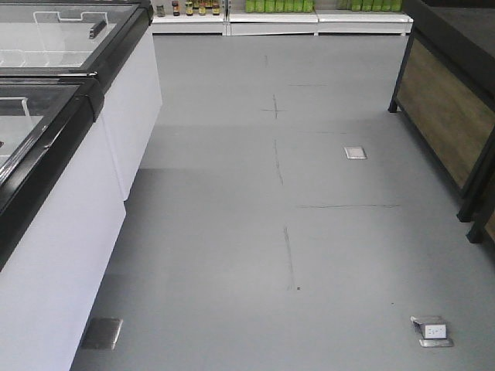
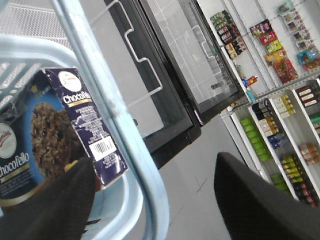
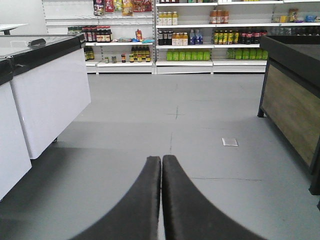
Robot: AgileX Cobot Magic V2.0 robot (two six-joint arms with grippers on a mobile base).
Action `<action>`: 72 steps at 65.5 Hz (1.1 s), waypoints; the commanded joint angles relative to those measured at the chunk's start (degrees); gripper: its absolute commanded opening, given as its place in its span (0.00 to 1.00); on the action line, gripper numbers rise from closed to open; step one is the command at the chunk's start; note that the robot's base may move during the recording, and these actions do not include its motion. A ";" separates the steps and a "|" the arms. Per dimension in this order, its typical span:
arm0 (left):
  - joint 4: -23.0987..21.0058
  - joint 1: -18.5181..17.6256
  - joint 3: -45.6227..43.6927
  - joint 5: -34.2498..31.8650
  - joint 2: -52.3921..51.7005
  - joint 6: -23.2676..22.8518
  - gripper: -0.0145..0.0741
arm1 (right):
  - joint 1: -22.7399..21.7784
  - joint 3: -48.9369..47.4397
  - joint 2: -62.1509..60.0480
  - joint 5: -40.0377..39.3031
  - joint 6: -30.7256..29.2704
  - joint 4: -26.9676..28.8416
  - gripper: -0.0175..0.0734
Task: Left arm holds basket, right arm returns cookies
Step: 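Swing the held basket inward and lower it in front of the robot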
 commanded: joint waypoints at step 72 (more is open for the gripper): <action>-49.04 0.57 -2.11 1.84 8.08 45.17 0.15 | 0.00 0.25 -0.96 -3.95 -0.35 -0.05 0.18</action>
